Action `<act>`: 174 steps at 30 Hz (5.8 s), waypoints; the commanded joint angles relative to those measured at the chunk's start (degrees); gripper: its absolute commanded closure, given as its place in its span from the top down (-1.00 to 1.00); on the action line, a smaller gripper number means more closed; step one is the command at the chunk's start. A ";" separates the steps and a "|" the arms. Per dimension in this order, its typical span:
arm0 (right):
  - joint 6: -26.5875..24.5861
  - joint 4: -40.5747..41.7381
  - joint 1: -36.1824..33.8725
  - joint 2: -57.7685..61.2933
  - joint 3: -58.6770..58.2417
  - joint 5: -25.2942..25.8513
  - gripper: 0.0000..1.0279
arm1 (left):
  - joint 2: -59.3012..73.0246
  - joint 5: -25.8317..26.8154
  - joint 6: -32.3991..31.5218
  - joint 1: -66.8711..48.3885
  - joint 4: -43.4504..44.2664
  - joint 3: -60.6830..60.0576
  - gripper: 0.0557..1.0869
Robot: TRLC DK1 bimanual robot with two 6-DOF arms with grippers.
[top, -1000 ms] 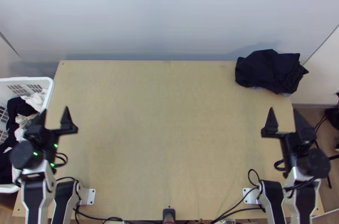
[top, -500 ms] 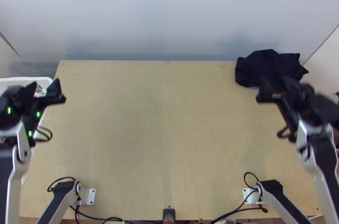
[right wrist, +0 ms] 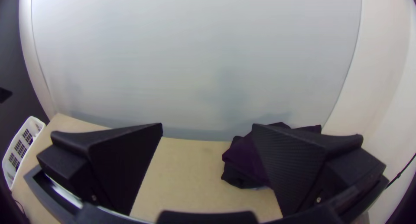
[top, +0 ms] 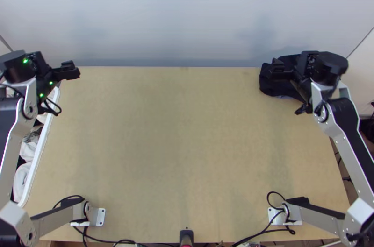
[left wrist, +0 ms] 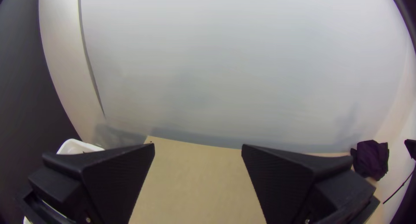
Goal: Fold the t-shirt
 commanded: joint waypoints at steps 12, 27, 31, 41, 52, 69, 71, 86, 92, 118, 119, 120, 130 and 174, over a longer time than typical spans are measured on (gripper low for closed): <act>-0.07 -3.79 6.39 6.80 5.98 -5.23 0.86 | 3.98 -1.09 2.06 11.23 -2.48 0.82 0.90; 0.55 -7.04 21.86 7.06 9.76 -5.23 0.87 | 7.23 -0.30 9.61 33.73 11.67 -13.42 0.90; 0.64 -8.09 25.02 6.45 11.96 -5.23 0.87 | 11.45 -0.30 10.41 36.45 14.22 -14.21 0.90; -0.59 -11.96 30.21 6.18 15.91 -5.06 0.87 | 26.65 -0.39 10.32 36.45 17.56 -7.26 0.90; -0.59 -12.22 30.73 7.24 16.26 -4.71 0.87 | 39.84 -3.99 9.97 31.97 20.63 -0.67 0.90; -1.82 -13.28 30.73 8.38 17.67 -1.54 0.87 | 61.46 -7.42 10.32 31.80 17.56 18.05 0.90; -1.82 -13.28 30.73 8.65 17.93 -1.45 0.87 | 62.34 -7.42 10.32 31.36 16.68 19.28 0.90; -2.44 -13.28 30.82 10.49 20.39 0.13 0.87 | 67.17 -1.53 10.85 29.60 9.56 24.47 -0.92; -2.70 -13.19 30.82 11.19 20.57 0.65 0.87 | 68.05 -1.09 12.60 31.00 9.47 23.50 -0.92; -3.93 -13.02 31.08 14.53 20.74 1.09 0.87 | 65.85 -1.09 11.11 31.71 2.62 26.84 0.91; -3.93 -13.02 31.17 14.80 21.10 1.09 0.87 | 66.38 -1.09 11.20 31.62 2.53 27.01 0.91; -3.93 -13.02 31.26 15.06 21.45 1.18 0.87 | 66.56 -1.00 11.37 31.44 2.26 26.75 0.90; -4.72 -13.02 32.23 17.87 24.96 2.32 0.86 | 72.27 3.22 19.55 29.95 -3.27 27.19 -0.62; -7.80 -12.84 35.30 20.51 27.78 6.54 0.86 | 49.94 13.24 5.66 36.19 -11.09 41.16 -0.92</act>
